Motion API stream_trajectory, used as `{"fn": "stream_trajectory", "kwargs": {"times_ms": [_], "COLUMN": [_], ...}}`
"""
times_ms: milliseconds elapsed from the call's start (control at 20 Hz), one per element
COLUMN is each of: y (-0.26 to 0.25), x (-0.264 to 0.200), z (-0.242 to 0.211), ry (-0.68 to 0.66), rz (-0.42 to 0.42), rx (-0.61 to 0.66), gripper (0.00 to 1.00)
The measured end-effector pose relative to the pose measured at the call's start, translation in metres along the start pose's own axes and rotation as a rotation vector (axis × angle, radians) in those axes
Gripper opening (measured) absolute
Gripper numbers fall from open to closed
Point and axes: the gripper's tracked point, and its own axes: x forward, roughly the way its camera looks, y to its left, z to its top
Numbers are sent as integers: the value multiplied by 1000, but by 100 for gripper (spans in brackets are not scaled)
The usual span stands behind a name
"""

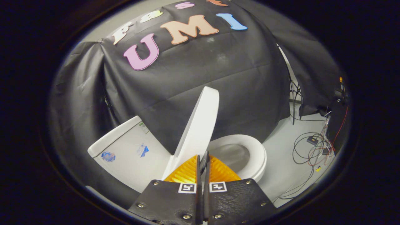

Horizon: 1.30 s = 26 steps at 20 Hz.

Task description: Open the toilet lid.

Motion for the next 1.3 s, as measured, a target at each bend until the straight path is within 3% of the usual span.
{"fn": "stream_trajectory", "kwargs": {"times_ms": [500,1300], "y": [59,156], "x": [-12,-21], "z": [11,12], "ry": [-73,-180], "rz": [27,147], "rx": [-225,-317], "gripper": [1,1]}}
